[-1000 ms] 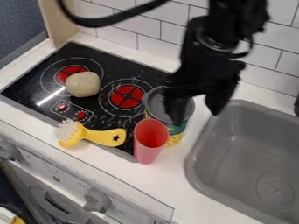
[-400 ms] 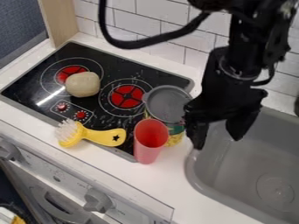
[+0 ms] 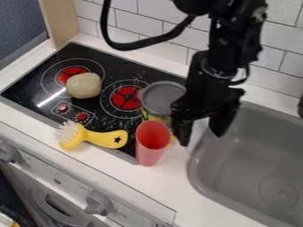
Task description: Place the can between the two burners
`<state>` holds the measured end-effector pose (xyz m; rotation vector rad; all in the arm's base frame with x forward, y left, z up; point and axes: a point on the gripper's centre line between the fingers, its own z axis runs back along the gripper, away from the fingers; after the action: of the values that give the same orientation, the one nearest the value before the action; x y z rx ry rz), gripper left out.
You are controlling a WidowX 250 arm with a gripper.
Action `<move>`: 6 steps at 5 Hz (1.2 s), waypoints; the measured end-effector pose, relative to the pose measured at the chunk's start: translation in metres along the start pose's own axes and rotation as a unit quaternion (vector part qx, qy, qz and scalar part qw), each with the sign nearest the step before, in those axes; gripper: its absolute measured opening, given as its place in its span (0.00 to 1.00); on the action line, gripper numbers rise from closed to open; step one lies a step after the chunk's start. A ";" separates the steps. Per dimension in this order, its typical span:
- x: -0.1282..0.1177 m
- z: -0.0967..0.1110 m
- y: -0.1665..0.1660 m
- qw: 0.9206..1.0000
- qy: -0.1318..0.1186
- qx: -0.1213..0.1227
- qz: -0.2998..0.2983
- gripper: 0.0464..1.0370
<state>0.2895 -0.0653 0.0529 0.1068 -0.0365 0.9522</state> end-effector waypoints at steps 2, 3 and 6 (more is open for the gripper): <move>0.046 -0.002 0.021 0.997 -0.007 0.007 0.074 0.96; 0.067 0.002 0.025 0.995 -0.023 0.005 0.095 0.96; 0.133 -0.009 0.041 0.984 -0.066 0.027 0.164 0.96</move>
<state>0.3328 0.0674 0.0573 0.2193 -0.1535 1.2749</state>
